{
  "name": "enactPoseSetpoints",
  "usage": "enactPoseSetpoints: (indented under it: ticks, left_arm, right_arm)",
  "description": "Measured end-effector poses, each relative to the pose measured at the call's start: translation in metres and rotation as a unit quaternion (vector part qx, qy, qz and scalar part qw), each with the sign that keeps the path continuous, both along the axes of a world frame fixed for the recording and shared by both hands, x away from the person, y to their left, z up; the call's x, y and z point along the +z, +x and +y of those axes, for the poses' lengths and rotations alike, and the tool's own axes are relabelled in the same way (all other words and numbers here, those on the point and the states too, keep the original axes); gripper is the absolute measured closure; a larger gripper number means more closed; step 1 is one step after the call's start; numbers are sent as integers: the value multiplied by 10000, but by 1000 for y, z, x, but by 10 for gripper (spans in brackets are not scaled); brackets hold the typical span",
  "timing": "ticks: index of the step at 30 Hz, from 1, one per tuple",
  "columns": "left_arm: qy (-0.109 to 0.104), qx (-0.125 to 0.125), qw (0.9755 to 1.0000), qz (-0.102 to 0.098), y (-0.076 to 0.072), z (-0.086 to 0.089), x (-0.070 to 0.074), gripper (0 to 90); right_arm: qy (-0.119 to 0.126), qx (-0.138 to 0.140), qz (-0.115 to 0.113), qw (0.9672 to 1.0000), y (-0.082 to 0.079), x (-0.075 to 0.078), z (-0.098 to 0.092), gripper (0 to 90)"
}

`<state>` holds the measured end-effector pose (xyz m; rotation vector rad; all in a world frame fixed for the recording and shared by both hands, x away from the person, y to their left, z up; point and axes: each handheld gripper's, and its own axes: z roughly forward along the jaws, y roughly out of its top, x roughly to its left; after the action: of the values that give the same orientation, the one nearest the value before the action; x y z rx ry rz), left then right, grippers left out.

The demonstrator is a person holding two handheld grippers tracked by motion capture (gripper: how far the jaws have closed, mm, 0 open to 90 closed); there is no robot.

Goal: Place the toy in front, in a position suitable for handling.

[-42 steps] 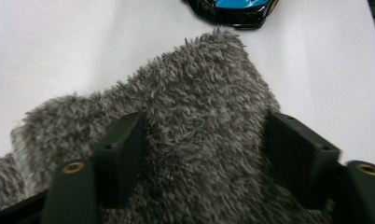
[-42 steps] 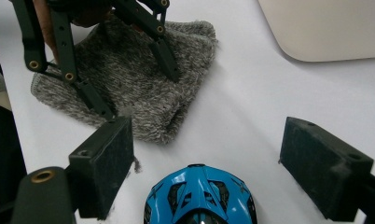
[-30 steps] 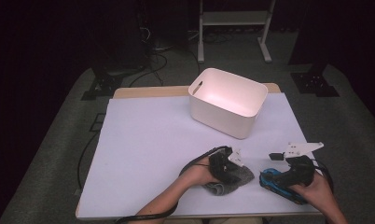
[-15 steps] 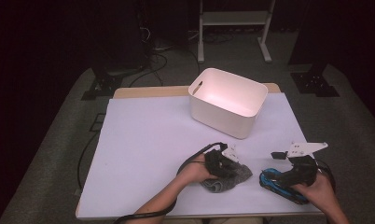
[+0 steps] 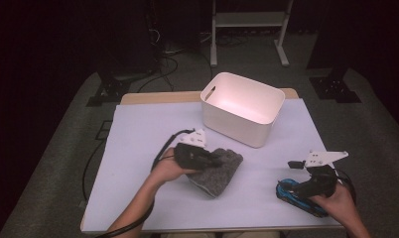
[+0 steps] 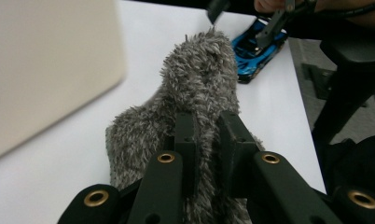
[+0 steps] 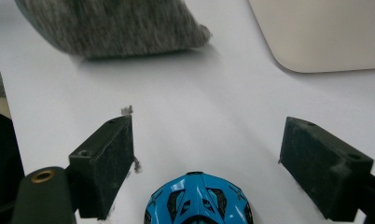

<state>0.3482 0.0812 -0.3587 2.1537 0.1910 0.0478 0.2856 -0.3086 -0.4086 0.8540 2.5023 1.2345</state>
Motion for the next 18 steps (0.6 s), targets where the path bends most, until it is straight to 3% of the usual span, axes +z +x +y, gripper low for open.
enactPoseSetpoints:
  ticks: [4, 11, 16, 17, 18]
  left_arm:
    - [-154, 288, 9994, -115, -3, 39, 21, 793]
    - [-249, 901, 9951, -333, -16, 113, 52, 793]
    - [-245, 1405, 9884, -519, -31, 162, 74, 793]
    - [-196, 1535, 9863, -574, -35, 173, 79, 792]
    - [-5, 1731, 9826, -679, -42, 191, 87, 791]
  right_arm:
    - [-13, 13, 25, 10000, 1, -1, 2, 162]
    - [-62, 42, 45, 10000, 2, -2, 5, 162]
    - [-83, 77, 68, 9999, 3, -3, 9, 162]
    - [-104, 94, 79, 9999, 3, -4, 10, 162]
    - [-106, 100, 80, 9999, 3, -4, 11, 162]
